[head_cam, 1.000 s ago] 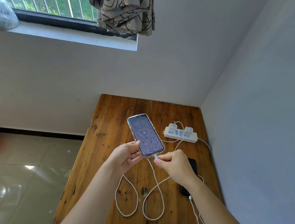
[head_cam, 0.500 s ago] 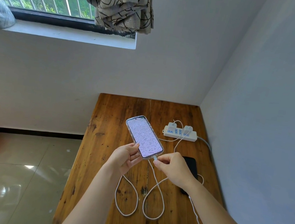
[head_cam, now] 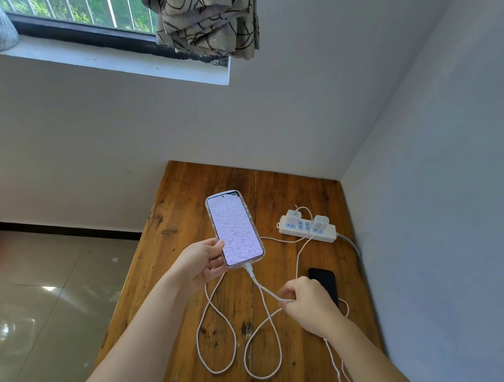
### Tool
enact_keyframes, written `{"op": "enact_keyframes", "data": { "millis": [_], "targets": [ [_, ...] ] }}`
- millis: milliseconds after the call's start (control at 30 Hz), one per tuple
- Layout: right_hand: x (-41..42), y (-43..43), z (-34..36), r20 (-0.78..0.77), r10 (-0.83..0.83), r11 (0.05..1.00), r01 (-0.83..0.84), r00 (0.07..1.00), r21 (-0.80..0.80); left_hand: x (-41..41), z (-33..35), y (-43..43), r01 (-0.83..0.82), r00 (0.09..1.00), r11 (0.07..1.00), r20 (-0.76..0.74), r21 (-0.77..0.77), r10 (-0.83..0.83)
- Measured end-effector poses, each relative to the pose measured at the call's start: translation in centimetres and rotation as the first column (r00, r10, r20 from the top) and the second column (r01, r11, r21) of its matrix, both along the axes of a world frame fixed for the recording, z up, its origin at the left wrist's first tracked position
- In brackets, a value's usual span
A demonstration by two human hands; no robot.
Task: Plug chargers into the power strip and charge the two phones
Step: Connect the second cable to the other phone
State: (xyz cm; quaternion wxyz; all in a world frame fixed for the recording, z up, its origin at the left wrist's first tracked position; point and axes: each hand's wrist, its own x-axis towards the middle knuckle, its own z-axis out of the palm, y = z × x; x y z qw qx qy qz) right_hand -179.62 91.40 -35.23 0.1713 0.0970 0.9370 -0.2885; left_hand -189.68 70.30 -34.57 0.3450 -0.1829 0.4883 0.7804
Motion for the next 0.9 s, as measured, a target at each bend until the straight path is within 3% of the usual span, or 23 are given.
{"op": "enact_keyframes", "data": {
  "millis": [167, 233, 333, 433, 533, 667, 900],
  "targets": [
    [-1.0, 1.7, -0.3, -0.121, 0.047, 0.909, 0.008, 0.991, 0.416, -2.9, 0.1, -1.3, 0.072, 0.99, 0.984, -0.107, -0.163, -0.09],
    [-1.6, 2.3, -0.2, -0.178, -0.012, 0.881, 0.094, 0.984, 0.464, -4.1, -0.2, -1.6, 0.102, 0.982, 0.97, -0.133, -0.223, -0.134],
    [-2.7, 2.5, -0.4, -0.208, -0.23, 0.916, 0.284, 0.951, 0.284, -5.7, -1.3, -1.6, 0.113, 0.978, 0.946, -0.131, -0.305, -0.16],
    [-4.0, 2.1, -0.8, -0.207, -0.46, 0.877, 0.478, 0.864, 0.049, -6.9, -3.1, -1.0, 0.113, 0.984, 0.913, -0.08, -0.393, -0.157],
    [-4.5, 1.1, -1.5, -0.202, -0.411, 0.907, 0.421, 0.889, 0.008, -8.1, -5.5, -0.3, 0.156, 0.983, 0.873, -0.014, -0.462, -0.183],
    [-4.1, -0.7, -2.8, 0.033, -0.305, 0.951, 0.306, 0.952, -0.032, -8.1, -9.4, 0.8, 0.256, 0.967, 0.836, 0.12, -0.486, -0.227],
    [-2.6, -1.8, -4.5, 0.27, -0.379, 0.91, 0.409, 0.885, -0.064, -6.3, -15.5, 2.3, 0.383, 0.913, 0.814, 0.311, -0.436, -0.263]
  ]
}}
